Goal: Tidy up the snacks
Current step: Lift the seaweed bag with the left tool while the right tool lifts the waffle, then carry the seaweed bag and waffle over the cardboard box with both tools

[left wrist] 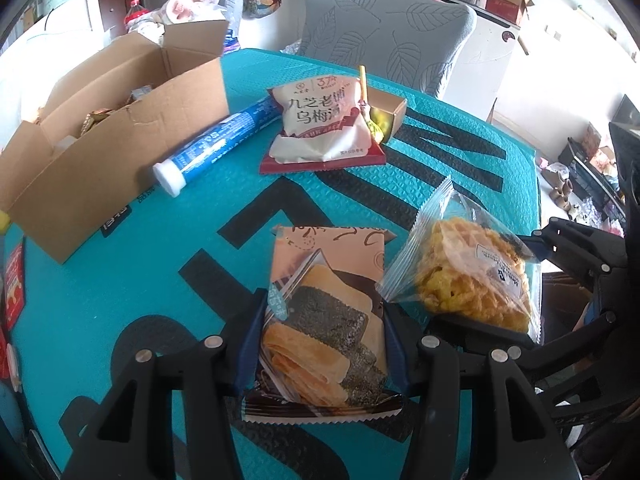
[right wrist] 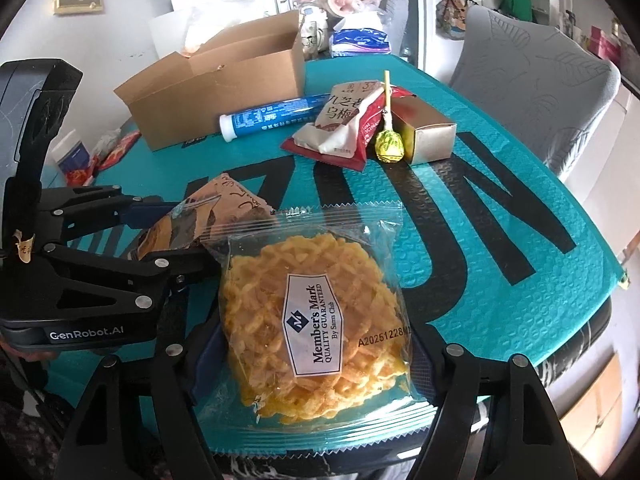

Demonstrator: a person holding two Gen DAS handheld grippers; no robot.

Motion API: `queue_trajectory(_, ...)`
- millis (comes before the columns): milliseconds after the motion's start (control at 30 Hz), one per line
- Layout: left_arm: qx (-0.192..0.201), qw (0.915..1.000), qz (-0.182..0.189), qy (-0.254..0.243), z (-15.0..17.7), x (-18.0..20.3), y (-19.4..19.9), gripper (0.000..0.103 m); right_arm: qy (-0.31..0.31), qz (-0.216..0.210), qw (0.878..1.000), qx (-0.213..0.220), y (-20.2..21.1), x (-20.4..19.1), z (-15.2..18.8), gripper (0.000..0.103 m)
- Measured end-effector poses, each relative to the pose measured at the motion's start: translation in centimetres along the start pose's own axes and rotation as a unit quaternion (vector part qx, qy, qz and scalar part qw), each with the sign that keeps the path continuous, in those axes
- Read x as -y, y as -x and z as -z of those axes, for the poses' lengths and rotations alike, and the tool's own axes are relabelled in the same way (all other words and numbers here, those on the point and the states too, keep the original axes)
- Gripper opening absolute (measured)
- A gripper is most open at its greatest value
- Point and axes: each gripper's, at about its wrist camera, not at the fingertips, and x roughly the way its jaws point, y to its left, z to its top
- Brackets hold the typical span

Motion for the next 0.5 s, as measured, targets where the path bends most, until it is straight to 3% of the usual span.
queue_trajectory(500, 0.056, 0.9955, -0.05, 0.057, 1.1, -4.1, 5.5, 0.052, 0.061, -0.047, 0.996, 0.036, 1.0, -4.7, -3.4, 0.076)
